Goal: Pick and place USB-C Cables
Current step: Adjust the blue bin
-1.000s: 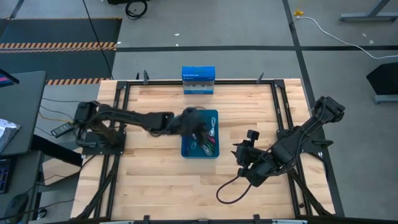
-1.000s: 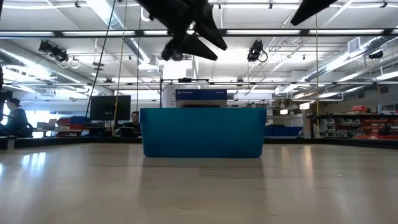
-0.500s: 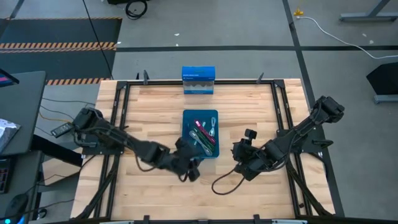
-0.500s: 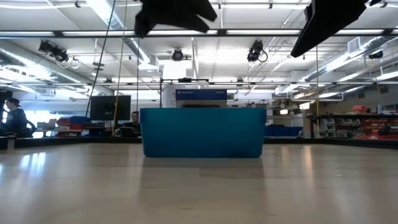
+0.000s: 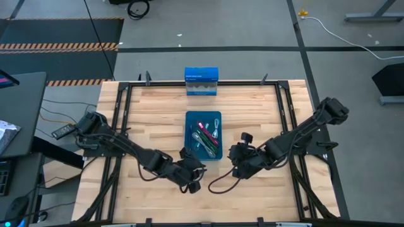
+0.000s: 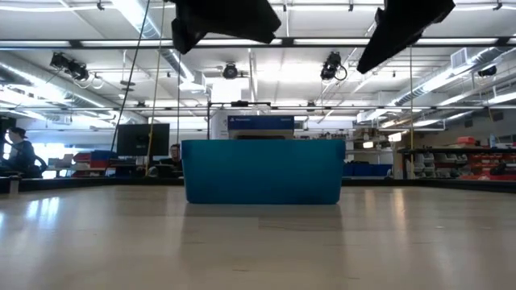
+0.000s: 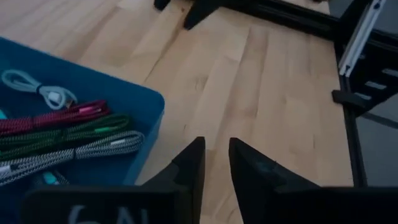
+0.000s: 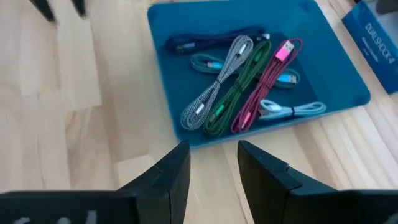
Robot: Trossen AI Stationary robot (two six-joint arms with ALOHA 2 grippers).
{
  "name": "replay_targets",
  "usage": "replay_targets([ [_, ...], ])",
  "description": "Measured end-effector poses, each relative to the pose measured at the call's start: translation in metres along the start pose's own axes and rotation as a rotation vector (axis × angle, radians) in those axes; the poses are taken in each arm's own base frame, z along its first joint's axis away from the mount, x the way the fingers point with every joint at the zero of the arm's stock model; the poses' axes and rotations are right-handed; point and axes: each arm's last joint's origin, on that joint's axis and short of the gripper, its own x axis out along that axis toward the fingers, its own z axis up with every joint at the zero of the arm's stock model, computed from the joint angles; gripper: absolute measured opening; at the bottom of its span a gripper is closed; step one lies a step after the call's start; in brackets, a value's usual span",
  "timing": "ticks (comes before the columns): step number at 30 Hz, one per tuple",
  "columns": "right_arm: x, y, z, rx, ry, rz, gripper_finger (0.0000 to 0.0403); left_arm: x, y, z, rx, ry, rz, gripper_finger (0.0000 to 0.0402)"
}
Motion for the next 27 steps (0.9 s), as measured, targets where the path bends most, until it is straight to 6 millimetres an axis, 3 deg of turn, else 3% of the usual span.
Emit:
replay_targets([
  [8,0.020,0.007,-0.006,-0.088,0.114,0.052,0.0140,0.015,0.006,0.001,0.081,0.005,-0.007,0.0066],
  [16,0.014,0.007,-0.003,-0.121,0.066,0.064,0.0140,0.023,0.016,0.017,0.062,-0.019,-0.088,0.0034],
  [27,0.011,0.012,-0.005,-0.176,0.060,0.078,0.0140,0.022,0.013,0.023,0.110,-0.077,-0.123,0.0009],
])
